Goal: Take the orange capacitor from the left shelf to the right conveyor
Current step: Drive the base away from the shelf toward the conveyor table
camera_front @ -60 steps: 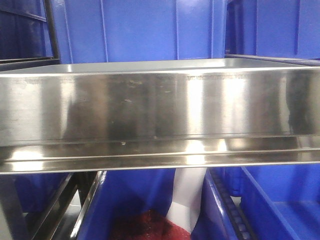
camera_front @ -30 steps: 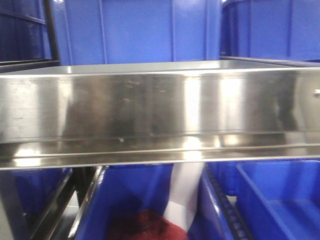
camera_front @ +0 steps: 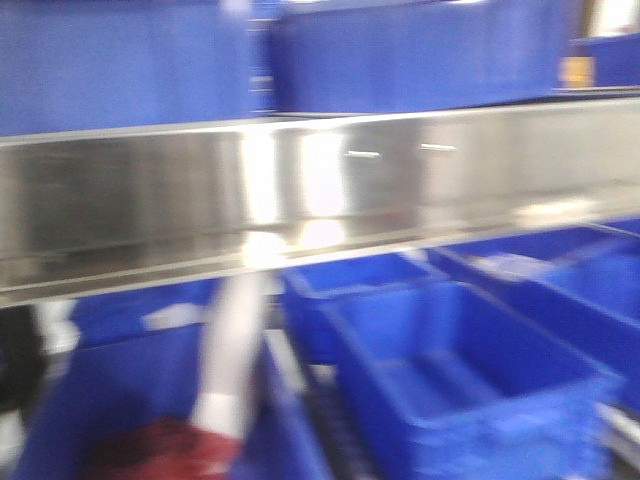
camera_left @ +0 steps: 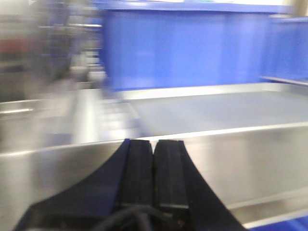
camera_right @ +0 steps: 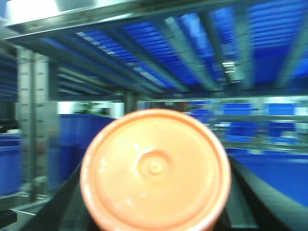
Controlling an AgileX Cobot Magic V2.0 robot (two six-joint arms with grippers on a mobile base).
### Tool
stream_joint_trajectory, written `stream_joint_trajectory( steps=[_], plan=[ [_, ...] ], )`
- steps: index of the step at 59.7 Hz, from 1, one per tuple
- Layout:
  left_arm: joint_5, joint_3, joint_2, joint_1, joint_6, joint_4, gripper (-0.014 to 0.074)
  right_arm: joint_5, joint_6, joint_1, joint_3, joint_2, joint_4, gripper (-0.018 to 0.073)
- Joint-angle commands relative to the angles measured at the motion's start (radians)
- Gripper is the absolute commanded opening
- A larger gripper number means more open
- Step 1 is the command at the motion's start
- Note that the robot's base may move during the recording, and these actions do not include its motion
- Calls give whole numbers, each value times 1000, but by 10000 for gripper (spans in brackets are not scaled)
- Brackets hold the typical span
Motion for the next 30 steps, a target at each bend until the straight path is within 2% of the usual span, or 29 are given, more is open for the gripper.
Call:
stream_joint_trajectory(
  steps=[1, 30],
  plan=[
    [-91, 22, -7, -2, -6, -2, -126, -85, -6, -5, -21, -2, -11, 52],
    [-91, 22, -7, -2, -6, -2, -126, -85, -6, -5, -21, -2, -11, 52]
  ],
)
